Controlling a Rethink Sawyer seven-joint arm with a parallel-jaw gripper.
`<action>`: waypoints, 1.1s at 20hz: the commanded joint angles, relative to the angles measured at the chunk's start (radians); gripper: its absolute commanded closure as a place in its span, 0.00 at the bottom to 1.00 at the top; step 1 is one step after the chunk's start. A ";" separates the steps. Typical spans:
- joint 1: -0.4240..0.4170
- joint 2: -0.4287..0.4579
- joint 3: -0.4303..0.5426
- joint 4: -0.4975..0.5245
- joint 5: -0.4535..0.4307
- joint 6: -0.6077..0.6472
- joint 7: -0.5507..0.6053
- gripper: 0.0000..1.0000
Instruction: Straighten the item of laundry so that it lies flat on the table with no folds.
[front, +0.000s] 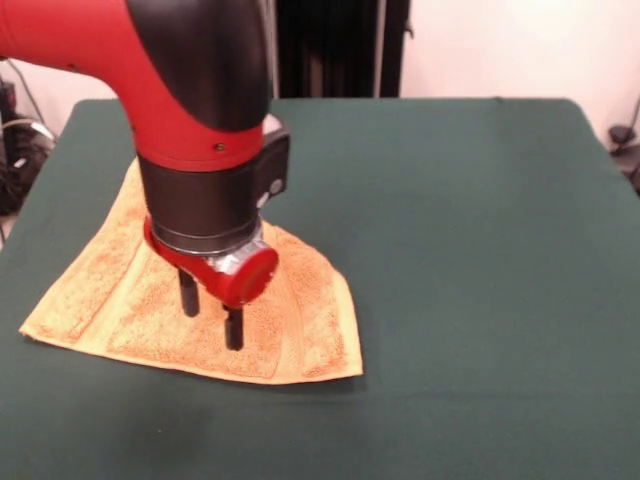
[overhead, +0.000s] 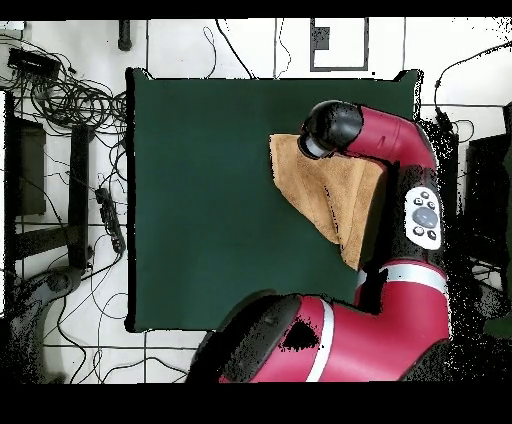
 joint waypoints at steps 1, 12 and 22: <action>0.055 0.061 0.110 -0.034 -0.002 0.138 -0.081 0.00; 0.108 0.083 0.086 -0.075 0.020 0.143 0.032 0.00; 0.182 0.144 0.051 -0.199 0.045 0.192 0.170 0.00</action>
